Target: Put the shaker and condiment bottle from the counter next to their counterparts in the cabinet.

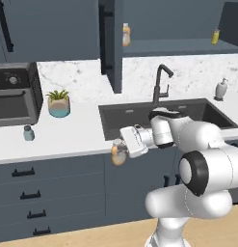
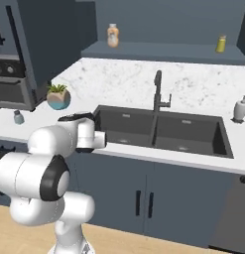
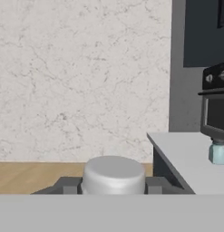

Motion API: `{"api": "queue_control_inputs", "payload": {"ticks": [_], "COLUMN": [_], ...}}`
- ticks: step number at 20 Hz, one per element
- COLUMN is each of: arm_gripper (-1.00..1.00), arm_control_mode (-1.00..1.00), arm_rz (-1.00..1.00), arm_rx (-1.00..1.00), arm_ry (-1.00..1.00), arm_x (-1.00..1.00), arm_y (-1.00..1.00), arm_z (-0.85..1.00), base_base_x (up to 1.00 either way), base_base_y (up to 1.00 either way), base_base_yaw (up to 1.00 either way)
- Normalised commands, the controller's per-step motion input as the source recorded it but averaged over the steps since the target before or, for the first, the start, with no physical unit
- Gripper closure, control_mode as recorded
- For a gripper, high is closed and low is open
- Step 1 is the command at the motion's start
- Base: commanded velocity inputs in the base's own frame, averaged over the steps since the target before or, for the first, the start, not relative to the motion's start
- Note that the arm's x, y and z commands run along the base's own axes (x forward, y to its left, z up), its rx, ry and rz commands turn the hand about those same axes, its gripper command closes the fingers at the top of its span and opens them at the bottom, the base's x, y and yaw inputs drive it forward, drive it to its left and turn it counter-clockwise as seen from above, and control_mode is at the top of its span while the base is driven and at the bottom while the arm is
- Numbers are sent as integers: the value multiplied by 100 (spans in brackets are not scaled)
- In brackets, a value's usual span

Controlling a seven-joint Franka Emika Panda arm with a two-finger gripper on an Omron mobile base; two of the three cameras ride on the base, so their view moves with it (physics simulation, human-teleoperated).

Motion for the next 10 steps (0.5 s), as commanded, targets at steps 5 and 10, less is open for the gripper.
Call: {"api": "queue_control_inputs", "payload": {"ticks": [5,10], "arm_gripper": [100,100], "arm_control_mode": [100,100], "arm_rz": [0,0], "arm_rx": [0,0], "arm_ry": [0,0], "arm_x": [0,0], "arm_y": [0,0], "arm_z": [0,0], "base_base_x": [19,58], "base_base_y": [-64,-52], "base_base_yaw": [0,-9]}}
